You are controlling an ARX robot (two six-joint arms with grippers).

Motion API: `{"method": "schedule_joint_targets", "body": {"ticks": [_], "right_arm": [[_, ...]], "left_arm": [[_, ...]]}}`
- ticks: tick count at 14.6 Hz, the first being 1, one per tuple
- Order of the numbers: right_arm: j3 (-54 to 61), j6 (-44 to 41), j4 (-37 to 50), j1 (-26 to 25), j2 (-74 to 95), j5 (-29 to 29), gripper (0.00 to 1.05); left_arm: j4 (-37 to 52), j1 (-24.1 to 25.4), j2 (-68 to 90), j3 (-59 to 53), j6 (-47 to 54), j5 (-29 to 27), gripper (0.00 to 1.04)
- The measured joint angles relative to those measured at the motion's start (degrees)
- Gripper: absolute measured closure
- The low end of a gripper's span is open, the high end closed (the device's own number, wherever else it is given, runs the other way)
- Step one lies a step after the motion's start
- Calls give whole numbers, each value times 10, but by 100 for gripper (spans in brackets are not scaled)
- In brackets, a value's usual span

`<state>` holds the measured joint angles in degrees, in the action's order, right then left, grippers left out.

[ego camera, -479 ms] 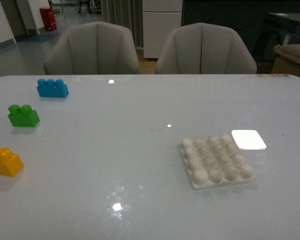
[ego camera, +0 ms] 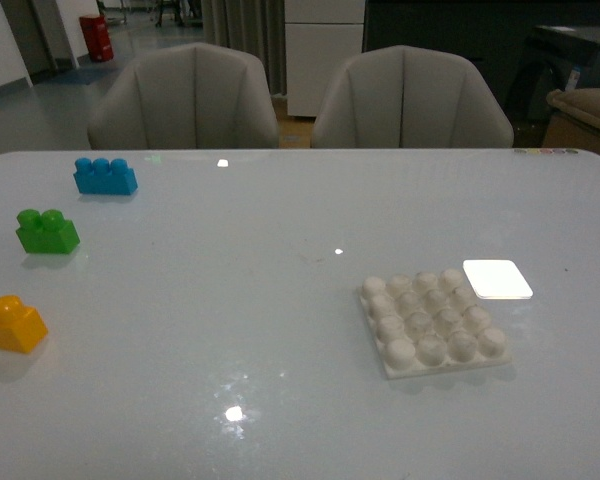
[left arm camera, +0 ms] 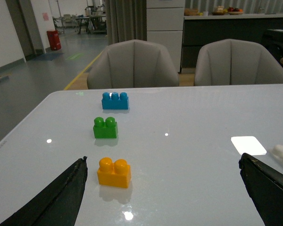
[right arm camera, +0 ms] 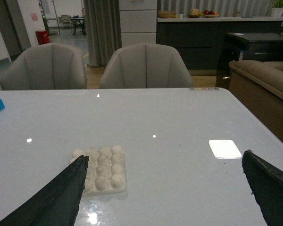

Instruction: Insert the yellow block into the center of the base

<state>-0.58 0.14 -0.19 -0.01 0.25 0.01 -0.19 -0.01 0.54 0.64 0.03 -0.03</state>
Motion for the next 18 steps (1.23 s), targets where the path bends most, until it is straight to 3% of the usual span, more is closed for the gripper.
{"method": "schedule_joint_targets", "body": {"ticks": [8,9,11,12,14,18], "right_arm": [[-5,7,-25,-3,6,-6,6],[-43,32,-66,-36,91,-52,6],[-123,43,63,-87,275,-76,6],[-185,43,155,-78,393,-81,6],[-272,35,228,-66,568,-70,6],[-447,-21,214,-32,915,-7,6]], "left_arm": [[0,0,0,0,0,0,7],[0,0,0,0,0,0,7],[0,0,0,0,0,0,7],[0,0,0,0,0,0,7],[0,0,0,0,0,0,7],[0,0,0,0,0,0,7]]}}
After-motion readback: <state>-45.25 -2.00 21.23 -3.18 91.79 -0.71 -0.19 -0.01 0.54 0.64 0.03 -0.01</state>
